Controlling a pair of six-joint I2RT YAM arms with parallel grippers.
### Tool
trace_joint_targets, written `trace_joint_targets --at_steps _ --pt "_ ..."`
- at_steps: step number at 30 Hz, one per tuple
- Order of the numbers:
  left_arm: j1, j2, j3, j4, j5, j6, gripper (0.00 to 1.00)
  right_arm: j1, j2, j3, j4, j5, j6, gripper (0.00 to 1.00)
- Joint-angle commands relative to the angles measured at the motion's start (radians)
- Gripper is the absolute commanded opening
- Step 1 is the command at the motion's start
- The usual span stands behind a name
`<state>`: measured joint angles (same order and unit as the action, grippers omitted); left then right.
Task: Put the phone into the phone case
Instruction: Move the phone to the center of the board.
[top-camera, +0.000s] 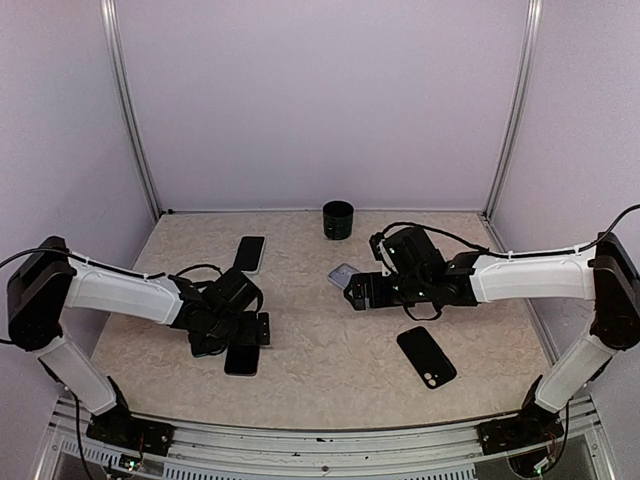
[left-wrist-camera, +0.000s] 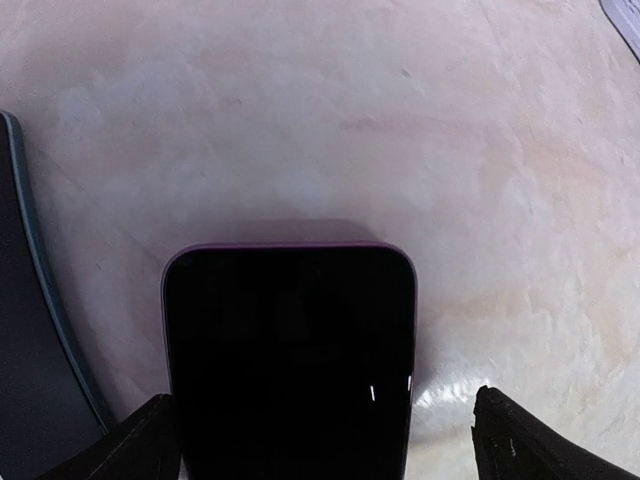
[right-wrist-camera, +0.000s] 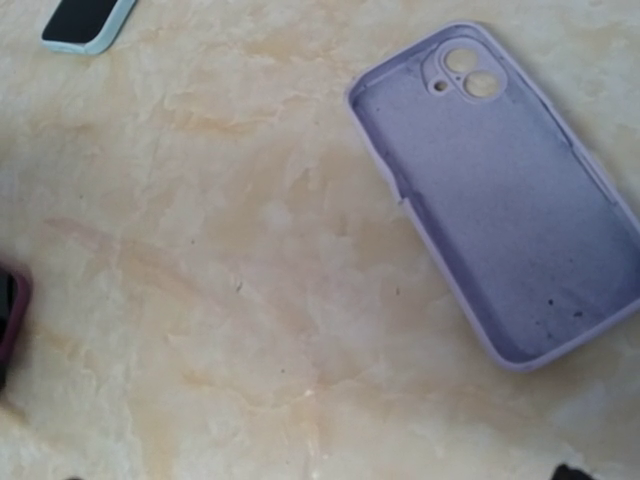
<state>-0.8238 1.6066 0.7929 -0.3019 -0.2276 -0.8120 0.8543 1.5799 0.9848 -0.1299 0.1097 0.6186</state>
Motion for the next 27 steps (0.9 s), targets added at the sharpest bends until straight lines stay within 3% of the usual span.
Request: trace_joint_targets --at_steps 1,17,24,27 --pt "-0.075 -0.051 -0.018 -0.043 0.072 -0.093 0.99 0.009 -0.026 -0.008 0.007 0.001 0.003 0.99" --pt "-0.202 -0.141 -0.085 -0.104 0.068 -0.219 0.99 0.009 -0.139 -0.04 -0.047 0.056 -0.001 0.99" --pt "-0.208 -0.102 -0.105 -0.021 0.093 -0.225 0.99 0.002 -0.037 0.038 -0.081 0.093 -0.091 0.99" --pt "-0.224 -0.073 -0.087 0.005 0.099 -0.224 0.99 -0.029 0.05 0.108 -0.098 0.095 -0.17 0.94"
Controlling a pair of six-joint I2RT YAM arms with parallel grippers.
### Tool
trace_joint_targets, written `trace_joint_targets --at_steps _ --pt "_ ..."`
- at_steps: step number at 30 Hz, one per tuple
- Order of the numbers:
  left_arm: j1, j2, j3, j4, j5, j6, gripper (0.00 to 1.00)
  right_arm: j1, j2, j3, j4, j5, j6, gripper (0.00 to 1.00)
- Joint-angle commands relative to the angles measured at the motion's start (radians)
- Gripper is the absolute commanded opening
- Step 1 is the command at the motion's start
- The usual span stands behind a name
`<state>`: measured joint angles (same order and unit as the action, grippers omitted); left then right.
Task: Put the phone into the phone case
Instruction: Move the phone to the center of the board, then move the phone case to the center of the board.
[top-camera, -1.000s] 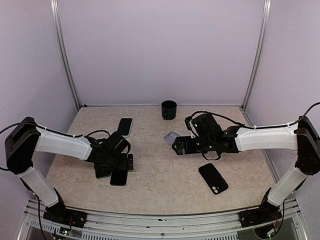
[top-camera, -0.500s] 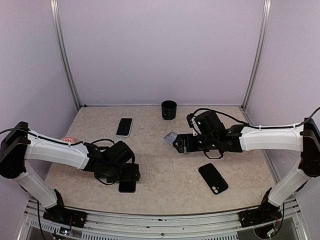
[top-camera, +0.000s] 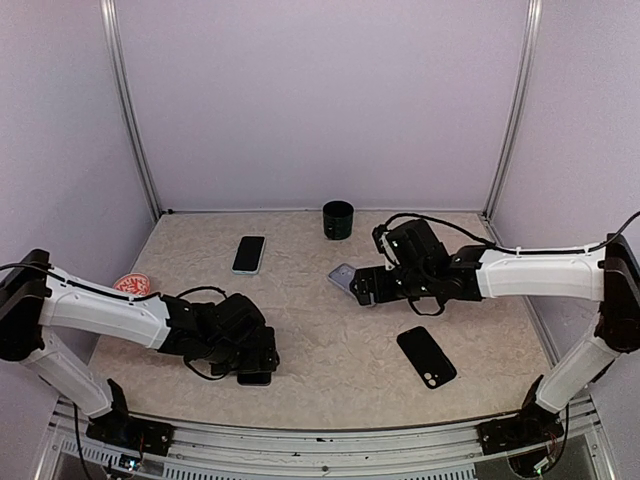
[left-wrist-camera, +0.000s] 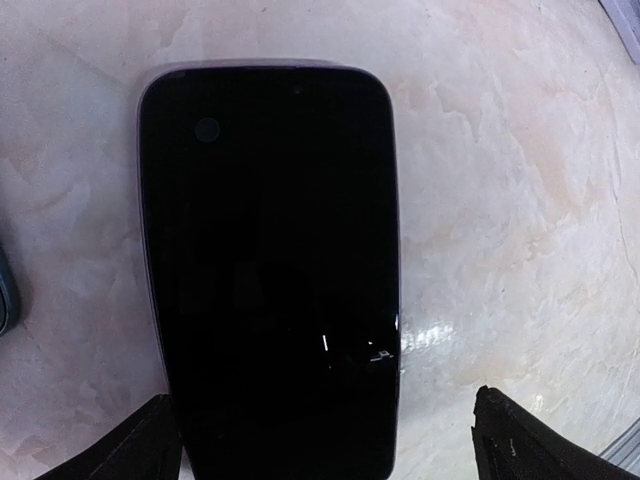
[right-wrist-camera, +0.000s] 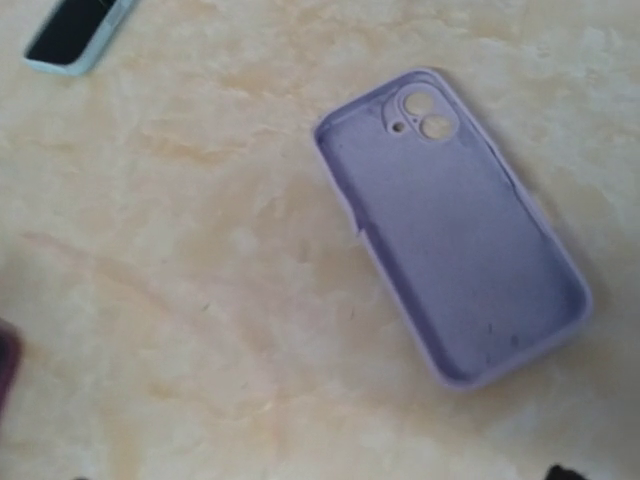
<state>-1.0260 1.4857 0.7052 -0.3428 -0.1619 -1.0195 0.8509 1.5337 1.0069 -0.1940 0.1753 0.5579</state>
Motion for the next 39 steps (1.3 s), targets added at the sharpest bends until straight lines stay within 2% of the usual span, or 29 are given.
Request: trace_joint_targets --at_steps 1,6,13,16,25,33,39 --pt "-0.028 0.065 0.011 0.048 0.033 -0.016 0.99 -0.039 0.129 0.111 -0.035 0.013 -0.14 0.91" --pt "-0.048 0.1 0.026 0.065 0.03 -0.023 0.99 -0.103 0.321 0.26 -0.049 -0.104 -0.294 0.81" --pt "-0.049 0.07 0.0 0.073 0.029 -0.037 0.99 -0.129 0.513 0.443 -0.09 -0.16 -0.382 0.73" --pt "-0.051 0.051 -0.012 0.073 0.025 -0.04 0.99 -0.131 0.568 0.49 -0.121 -0.172 -0.402 0.6" --pt "-0.05 0.034 -0.029 0.081 0.022 -0.045 0.99 -0.134 0.602 0.471 -0.103 -0.171 -0.409 0.32" --pt "-0.05 0.035 -0.034 0.09 0.025 -0.05 0.99 -0.133 0.625 0.465 -0.107 -0.138 -0.428 0.27" --pt "-0.049 0.029 -0.038 0.093 0.025 -0.055 0.99 -0.132 0.611 0.449 -0.103 -0.147 -0.432 0.08"
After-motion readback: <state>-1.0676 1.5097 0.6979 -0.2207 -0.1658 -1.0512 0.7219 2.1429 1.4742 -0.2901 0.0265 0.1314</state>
